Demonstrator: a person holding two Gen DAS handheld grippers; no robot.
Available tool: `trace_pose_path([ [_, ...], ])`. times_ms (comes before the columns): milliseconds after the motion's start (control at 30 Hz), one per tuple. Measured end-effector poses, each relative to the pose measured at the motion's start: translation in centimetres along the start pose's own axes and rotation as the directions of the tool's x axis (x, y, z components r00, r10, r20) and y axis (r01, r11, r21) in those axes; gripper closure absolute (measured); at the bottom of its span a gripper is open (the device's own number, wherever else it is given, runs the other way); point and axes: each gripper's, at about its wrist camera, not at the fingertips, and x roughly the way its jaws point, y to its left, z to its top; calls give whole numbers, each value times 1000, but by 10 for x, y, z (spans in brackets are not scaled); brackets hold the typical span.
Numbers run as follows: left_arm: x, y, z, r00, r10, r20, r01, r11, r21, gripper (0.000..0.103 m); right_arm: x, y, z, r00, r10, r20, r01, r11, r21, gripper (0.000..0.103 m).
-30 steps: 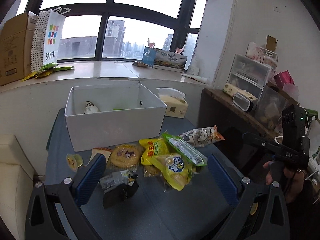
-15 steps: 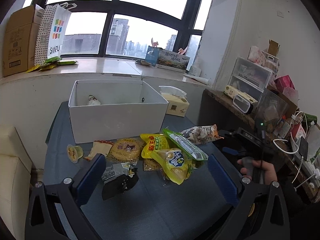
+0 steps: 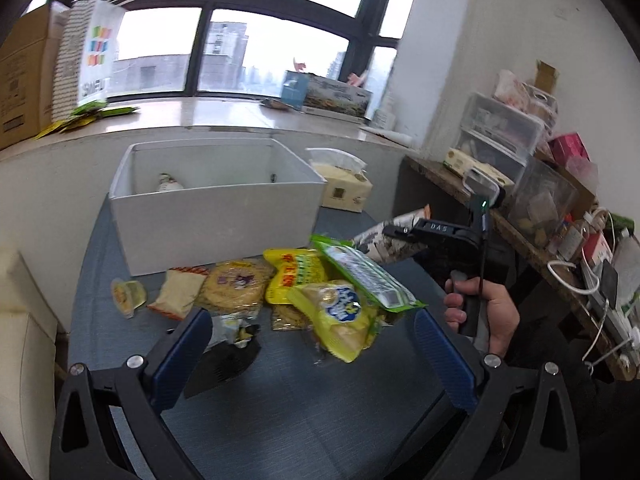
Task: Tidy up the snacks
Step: 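Grasp the white-and-orange chip bag with the right tool, then lift the chip bag with the right tool while the left tool grasps a green packet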
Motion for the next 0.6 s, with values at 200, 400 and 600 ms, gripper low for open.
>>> trace_pose_path([
  [200, 39, -27, 12, 997, -39, -65, 43, 997, 59, 0, -53, 27, -3, 995, -21, 97, 36, 988, -149, 67],
  [400, 94, -66, 34, 985, 78, -155, -52, 985, 167, 0, -90, 34, -3, 987, -54, 149, 87, 972, -219, 67],
  [600, 147, -110, 38, 950, 218, -222, -148, 944, 294, 0, -126, 20, -9, 970, -114, 215, 160, 964, -213, 67],
])
